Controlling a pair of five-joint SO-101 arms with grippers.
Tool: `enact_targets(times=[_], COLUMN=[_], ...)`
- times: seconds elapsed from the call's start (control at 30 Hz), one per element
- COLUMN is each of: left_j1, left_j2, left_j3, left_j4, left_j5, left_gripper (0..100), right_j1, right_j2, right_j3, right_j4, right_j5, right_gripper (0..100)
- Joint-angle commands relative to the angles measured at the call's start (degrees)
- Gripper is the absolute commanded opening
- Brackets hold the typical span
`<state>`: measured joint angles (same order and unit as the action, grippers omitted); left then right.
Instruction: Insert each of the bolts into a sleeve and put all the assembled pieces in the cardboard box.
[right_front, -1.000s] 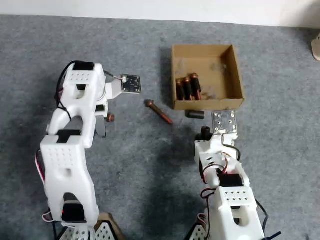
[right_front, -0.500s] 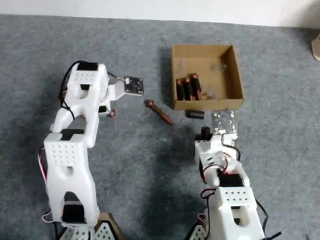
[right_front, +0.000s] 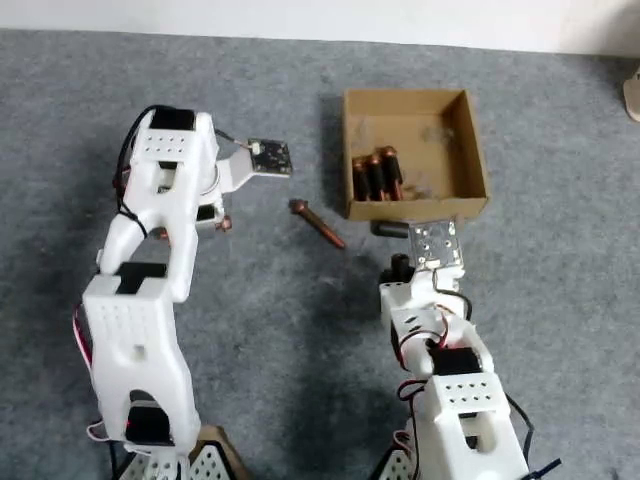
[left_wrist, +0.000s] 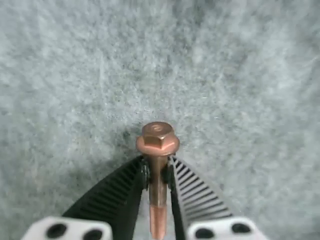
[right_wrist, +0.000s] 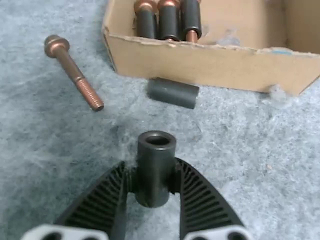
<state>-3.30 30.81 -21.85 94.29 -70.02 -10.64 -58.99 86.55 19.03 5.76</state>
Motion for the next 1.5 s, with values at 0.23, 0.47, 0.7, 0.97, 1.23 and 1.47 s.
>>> enact_targets(times=[0.23, 0.47, 0.7, 0.97, 1.23, 1.47], left_j1=[8.4, 10.2, 14.1, 17.1, 14.8, 20.5], left_j2=[-28.7, -44.4, -49.6, -56.8, -64.8, -70.9], left_j3=[19.7, 39.2, 48.0, 47.1, 61.4, 79.4], left_j4=[-8.8, -24.6, -30.0, -30.7, -52.1, -74.6], left_j5=[13.8, 17.6, 17.7, 45.7, 74.9, 74.9], left_gripper=[1, 1, 1, 1, 1, 1], right_j1=[-7.5, -8.1, -14.5, -17.8, -18.1, -18.1], right_j2=[-1.2, -1.2, -1.1, -1.1, -1.1, -1.5], right_j3=[-0.4, -0.5, 0.1, 2.0, 2.7, 13.4], right_j4=[-1.1, -1.1, -0.7, -1.0, -0.9, -22.5], right_j5=[0.6, 0.4, 0.4, 0.6, 0.3, 0.3], right_gripper=[0.5, 0.5, 0.5, 0.5, 0.5, 0.5])
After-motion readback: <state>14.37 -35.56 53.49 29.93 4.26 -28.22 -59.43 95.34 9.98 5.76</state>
